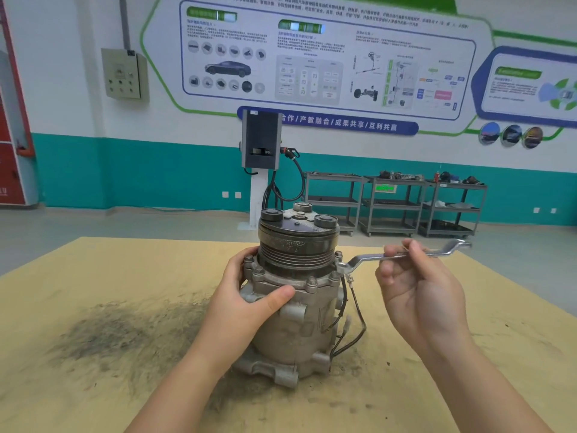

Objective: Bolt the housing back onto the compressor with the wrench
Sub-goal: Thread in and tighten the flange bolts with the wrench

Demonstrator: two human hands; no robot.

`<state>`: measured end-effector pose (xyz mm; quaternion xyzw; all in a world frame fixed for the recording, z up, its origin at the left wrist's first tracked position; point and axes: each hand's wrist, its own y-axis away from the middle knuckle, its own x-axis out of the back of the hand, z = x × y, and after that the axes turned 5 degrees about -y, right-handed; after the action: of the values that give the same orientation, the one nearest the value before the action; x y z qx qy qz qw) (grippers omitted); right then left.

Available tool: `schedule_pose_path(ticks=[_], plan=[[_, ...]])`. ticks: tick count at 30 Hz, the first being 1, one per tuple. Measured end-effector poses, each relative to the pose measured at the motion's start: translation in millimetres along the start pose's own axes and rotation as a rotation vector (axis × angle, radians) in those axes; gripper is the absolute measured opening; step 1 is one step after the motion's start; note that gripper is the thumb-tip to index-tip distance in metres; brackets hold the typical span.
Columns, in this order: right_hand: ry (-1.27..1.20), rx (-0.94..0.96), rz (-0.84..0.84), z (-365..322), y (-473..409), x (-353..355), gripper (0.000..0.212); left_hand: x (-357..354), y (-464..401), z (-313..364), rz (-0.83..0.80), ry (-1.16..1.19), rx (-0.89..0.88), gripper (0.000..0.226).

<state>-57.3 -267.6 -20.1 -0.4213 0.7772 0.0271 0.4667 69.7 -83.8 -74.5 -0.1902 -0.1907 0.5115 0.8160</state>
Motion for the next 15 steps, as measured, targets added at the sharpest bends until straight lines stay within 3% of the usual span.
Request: schedule_pose_path(ticks=[9,15], plan=[[0.042,-0.137,-0.004,-0.3,-5.8,3.6,0.02,-0.5,0.0,2.1,0.0,0.017,0.009,0.065],[0.144,0.026,-0.031,5.9,-3.8,3.6,0.019,-0.4,0.7,1.1,0.0,0.023,0.01,0.067]])
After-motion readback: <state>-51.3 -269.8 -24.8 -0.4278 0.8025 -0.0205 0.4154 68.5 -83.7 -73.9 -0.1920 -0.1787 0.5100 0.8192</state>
